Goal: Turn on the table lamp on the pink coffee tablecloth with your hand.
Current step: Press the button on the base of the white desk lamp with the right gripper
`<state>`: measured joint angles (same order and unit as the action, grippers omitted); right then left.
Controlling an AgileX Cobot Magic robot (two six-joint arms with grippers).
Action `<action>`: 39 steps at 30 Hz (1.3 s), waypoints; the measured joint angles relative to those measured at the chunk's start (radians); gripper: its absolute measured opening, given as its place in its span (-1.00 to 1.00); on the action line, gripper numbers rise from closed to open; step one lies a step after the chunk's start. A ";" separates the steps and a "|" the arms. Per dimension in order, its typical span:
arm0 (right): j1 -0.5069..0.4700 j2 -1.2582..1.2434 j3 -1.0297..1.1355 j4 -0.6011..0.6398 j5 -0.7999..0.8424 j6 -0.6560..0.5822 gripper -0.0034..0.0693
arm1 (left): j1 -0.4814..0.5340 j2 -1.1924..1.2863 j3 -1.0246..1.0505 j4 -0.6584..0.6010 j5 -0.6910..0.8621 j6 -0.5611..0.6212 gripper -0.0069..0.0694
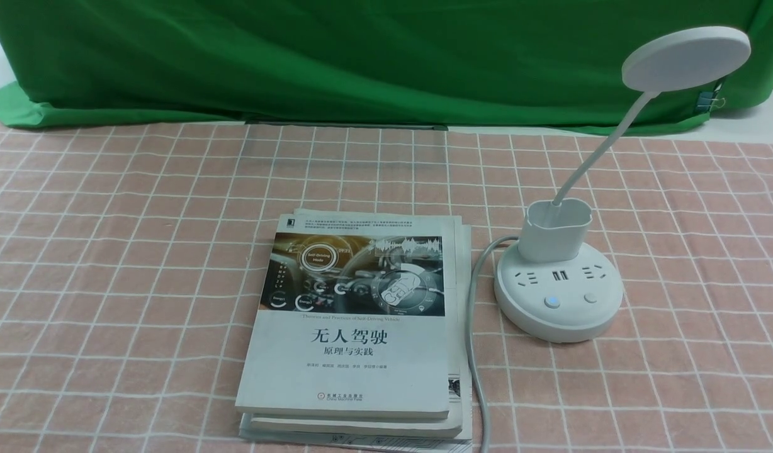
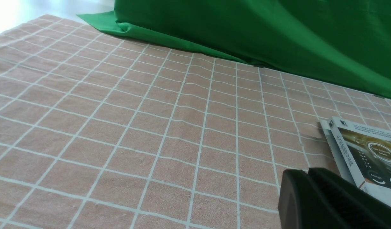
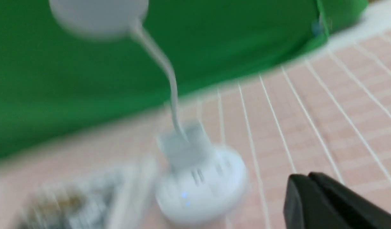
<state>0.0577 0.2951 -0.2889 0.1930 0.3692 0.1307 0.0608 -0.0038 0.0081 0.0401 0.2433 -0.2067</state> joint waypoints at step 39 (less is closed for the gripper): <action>0.195 1.503 -0.862 -0.004 0.277 -0.361 -0.82 | 0.000 0.000 0.000 0.000 0.000 -0.001 -0.77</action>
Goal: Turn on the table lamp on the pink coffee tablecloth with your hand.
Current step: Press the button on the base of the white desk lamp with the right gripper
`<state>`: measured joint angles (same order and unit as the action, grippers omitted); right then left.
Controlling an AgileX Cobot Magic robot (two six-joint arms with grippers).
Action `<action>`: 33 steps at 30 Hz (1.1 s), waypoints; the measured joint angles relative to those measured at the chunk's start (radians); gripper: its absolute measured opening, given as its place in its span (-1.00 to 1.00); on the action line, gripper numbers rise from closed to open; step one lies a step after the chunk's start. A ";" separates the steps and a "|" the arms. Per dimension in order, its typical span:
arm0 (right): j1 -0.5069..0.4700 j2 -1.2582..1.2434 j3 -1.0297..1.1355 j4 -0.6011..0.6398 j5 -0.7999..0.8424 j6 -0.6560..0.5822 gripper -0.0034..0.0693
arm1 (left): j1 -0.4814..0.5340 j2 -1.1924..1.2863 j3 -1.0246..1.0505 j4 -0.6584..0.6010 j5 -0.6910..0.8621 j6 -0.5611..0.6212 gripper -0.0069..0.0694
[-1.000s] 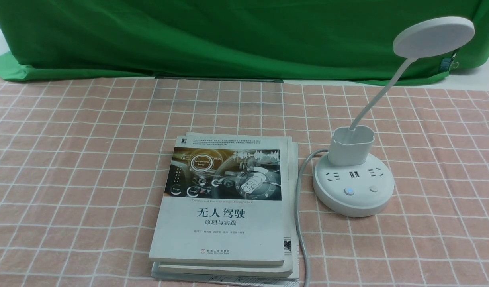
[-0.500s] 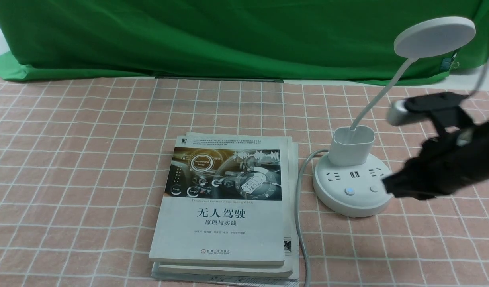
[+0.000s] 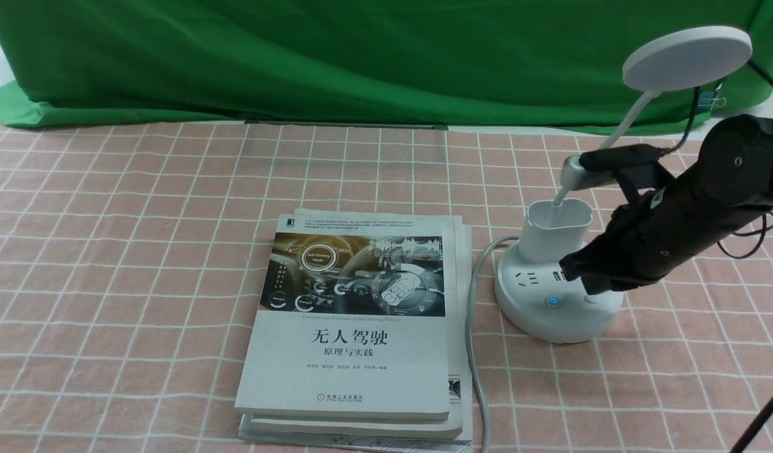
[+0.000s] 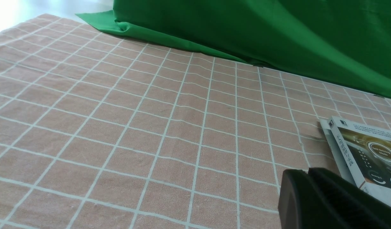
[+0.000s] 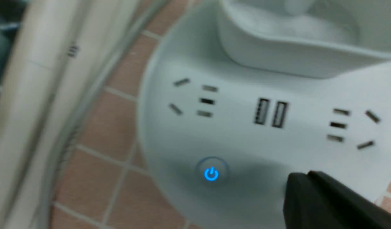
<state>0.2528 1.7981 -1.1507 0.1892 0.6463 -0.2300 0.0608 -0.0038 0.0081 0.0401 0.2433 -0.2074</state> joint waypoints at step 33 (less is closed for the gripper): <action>-0.003 0.011 -0.019 0.006 -0.028 -0.003 -0.82 | 0.000 0.000 0.000 0.000 0.000 0.001 -0.77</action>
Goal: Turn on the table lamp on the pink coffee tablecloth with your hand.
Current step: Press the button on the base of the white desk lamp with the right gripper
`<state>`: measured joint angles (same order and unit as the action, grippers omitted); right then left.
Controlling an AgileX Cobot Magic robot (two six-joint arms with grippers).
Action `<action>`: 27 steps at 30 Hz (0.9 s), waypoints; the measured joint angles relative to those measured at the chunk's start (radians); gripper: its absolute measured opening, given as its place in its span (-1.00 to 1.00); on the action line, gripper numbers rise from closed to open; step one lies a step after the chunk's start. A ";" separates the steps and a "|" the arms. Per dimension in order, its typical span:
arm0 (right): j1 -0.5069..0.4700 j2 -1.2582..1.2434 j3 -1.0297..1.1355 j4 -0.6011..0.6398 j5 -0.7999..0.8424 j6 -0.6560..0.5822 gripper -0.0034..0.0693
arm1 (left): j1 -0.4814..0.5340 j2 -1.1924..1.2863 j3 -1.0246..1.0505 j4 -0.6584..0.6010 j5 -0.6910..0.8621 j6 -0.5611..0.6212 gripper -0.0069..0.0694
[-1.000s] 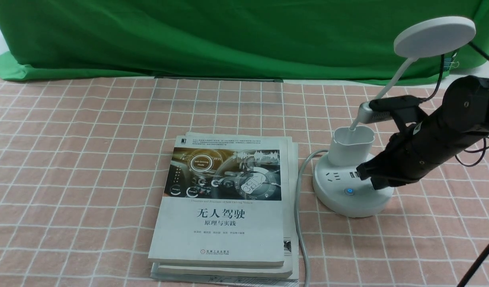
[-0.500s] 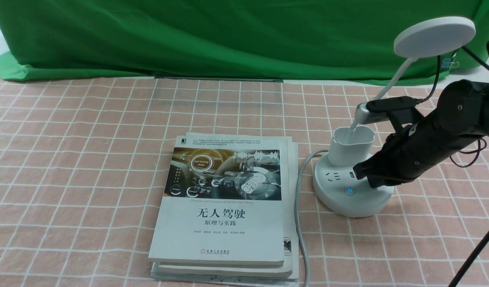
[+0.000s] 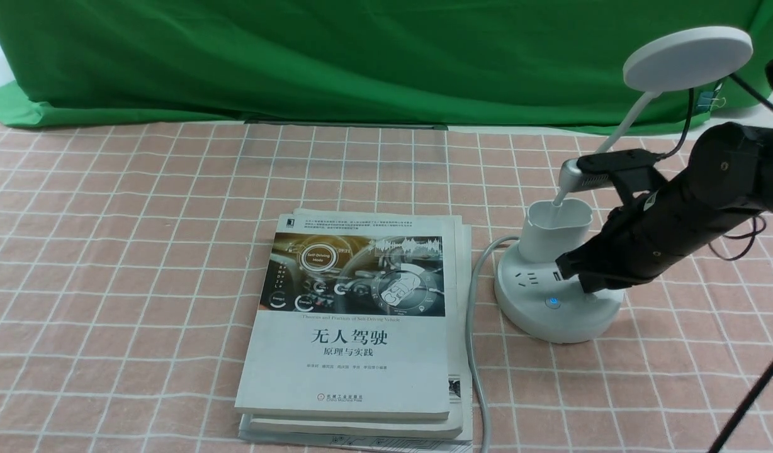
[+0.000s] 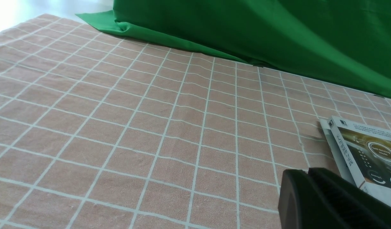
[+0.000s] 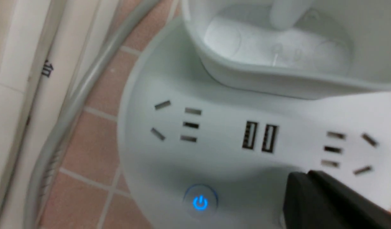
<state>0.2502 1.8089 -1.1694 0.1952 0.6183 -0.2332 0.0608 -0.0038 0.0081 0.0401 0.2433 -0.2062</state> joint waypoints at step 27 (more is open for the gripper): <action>0.000 0.037 -0.002 -0.002 0.051 0.003 -0.82 | 0.000 0.000 0.000 0.000 0.000 -0.001 -0.77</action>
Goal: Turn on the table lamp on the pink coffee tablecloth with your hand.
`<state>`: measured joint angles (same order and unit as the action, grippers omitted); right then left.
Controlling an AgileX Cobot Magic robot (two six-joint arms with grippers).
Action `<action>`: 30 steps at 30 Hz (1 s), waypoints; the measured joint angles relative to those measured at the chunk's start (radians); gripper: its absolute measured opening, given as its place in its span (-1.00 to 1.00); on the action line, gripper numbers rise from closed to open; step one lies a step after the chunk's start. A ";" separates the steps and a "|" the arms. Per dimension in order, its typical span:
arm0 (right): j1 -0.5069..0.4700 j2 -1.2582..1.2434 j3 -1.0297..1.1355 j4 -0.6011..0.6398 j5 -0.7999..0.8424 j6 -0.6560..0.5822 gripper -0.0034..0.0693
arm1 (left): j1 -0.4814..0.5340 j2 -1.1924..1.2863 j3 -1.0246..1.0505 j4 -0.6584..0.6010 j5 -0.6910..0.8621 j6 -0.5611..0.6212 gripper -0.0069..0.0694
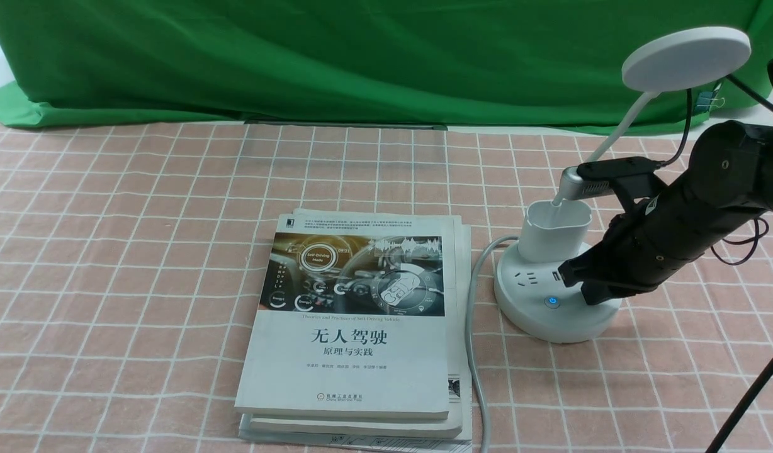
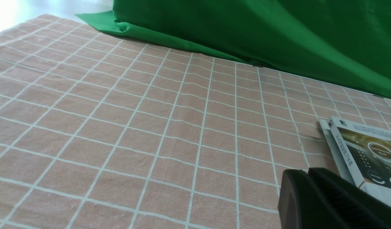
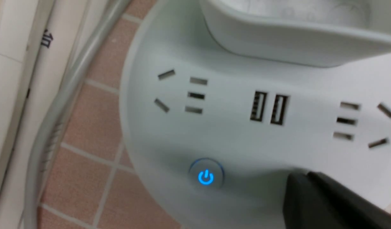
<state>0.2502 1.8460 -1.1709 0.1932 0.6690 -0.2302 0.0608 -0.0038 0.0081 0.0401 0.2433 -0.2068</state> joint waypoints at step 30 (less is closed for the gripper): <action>-0.006 -0.357 0.114 -0.001 0.150 0.019 -0.81 | 0.000 0.000 0.000 0.000 0.000 0.000 -0.77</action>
<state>0.2443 1.4892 -1.0566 0.1918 0.8187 -0.2111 0.0608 -0.0038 0.0081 0.0401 0.2433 -0.2065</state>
